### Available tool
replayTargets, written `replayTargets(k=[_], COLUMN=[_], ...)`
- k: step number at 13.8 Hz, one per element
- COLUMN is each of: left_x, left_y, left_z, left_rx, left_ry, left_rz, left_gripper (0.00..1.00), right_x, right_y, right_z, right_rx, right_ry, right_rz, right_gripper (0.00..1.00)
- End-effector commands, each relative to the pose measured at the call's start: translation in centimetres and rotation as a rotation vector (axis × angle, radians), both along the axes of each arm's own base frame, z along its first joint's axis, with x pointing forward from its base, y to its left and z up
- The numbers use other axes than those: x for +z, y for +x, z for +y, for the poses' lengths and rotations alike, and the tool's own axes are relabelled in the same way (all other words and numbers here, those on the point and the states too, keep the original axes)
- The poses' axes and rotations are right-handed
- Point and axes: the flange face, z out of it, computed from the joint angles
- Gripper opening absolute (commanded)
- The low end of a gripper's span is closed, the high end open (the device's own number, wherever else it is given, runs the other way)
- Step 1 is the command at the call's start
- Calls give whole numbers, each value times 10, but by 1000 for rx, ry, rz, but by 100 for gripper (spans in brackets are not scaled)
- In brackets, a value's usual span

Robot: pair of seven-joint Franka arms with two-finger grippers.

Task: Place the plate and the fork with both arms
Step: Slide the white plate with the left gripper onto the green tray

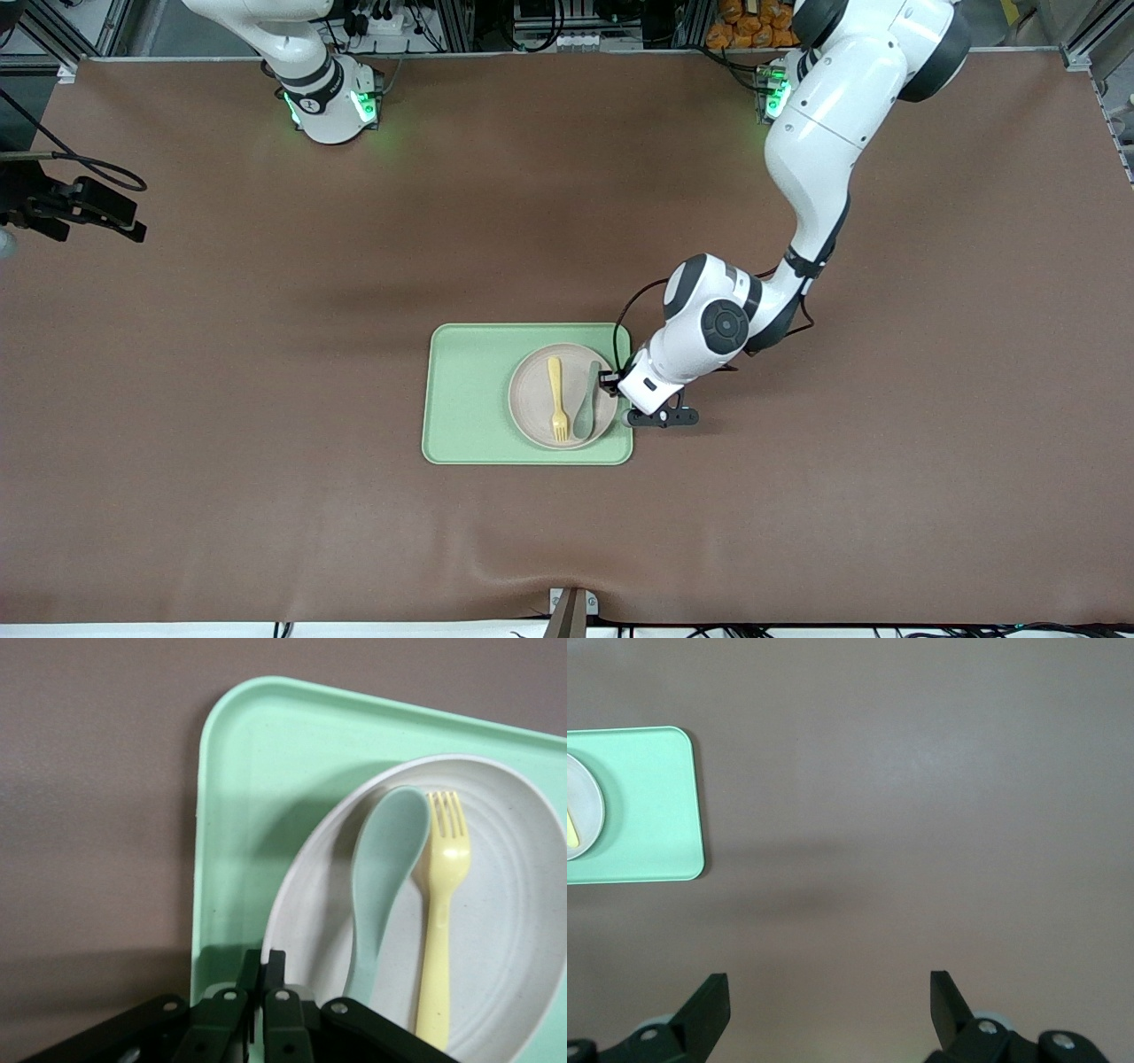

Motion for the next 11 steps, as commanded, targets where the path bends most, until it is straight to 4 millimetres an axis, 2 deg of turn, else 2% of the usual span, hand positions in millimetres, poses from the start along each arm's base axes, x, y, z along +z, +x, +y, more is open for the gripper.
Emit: replayTargets(k=[1,2,3,4,5,8,9,11], left_x=[3,2,3,4,8,27,44,103], left_y=[7,7,8,8,10,12,13,19], left_z=[-2,0,-1,0,1,-1,0,19], left_rx=[18,20,20,19,18,16,5,-34], left_ry=[-2,-1,-2,-1,-2,-4,-1,55], left_rz=[-13,-11,-13,-15,-21,-40,-43,-42], left_gripper=[0,0,12,71,100,100,100,100], right_x=[5,5,5,5,6,5,3,-20], right_y=[-3,-3,-3,-3,-2,-5,-4,9], right_z=[0,0,0,0,-1,1,2,6], right_rx=[8,8,10,9,15,116,124,137], right_ry=[15,17,17,17,19,28,29,36], right_rz=[-7,-7,-4,-3,-2,29,34,70], right_gripper=[100,100,100,100,100,100,100,100])
